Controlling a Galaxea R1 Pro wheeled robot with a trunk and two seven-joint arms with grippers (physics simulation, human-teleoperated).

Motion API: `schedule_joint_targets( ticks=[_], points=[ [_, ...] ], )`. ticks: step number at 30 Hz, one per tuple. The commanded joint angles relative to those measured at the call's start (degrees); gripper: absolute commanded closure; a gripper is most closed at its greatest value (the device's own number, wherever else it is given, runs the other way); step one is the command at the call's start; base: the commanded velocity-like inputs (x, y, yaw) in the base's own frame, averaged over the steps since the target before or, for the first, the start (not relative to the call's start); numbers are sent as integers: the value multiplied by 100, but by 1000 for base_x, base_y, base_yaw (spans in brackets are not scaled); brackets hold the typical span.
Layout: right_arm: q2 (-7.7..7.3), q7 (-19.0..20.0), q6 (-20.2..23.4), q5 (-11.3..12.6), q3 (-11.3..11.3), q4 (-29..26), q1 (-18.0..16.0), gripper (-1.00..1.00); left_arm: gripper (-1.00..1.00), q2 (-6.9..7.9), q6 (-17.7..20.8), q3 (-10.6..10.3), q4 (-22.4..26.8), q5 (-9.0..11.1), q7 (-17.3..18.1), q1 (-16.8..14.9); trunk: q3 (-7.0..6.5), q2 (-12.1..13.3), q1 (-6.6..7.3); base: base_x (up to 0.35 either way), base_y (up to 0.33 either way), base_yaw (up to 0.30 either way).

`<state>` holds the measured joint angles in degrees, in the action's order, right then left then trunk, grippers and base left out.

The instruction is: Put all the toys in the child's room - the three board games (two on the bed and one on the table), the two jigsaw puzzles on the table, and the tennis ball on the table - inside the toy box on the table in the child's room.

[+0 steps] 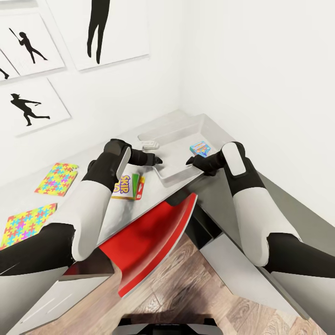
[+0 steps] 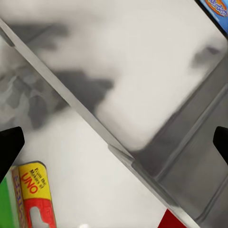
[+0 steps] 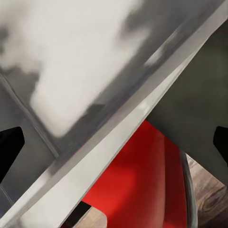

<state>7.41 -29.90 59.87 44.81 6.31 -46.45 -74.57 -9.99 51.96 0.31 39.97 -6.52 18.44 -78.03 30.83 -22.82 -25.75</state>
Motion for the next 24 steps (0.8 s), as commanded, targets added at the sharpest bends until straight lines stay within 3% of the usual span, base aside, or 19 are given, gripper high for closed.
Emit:
schedule_joint_targets(
  ticks=[1, 24],
  points=[
    [6, -60, 13, 56, 20, -4, -5, -100, -100, -1, 16, 4, 5, -60, 46, -5, 9, -10, -3, 0, 0, 0],
    [6, -60, 13, 61, 20, -13, -5, -100, -100, -1, 62, 22, 203, -60, 69, -4, -111, -10, -3, 0, 0, 0]
  ],
)
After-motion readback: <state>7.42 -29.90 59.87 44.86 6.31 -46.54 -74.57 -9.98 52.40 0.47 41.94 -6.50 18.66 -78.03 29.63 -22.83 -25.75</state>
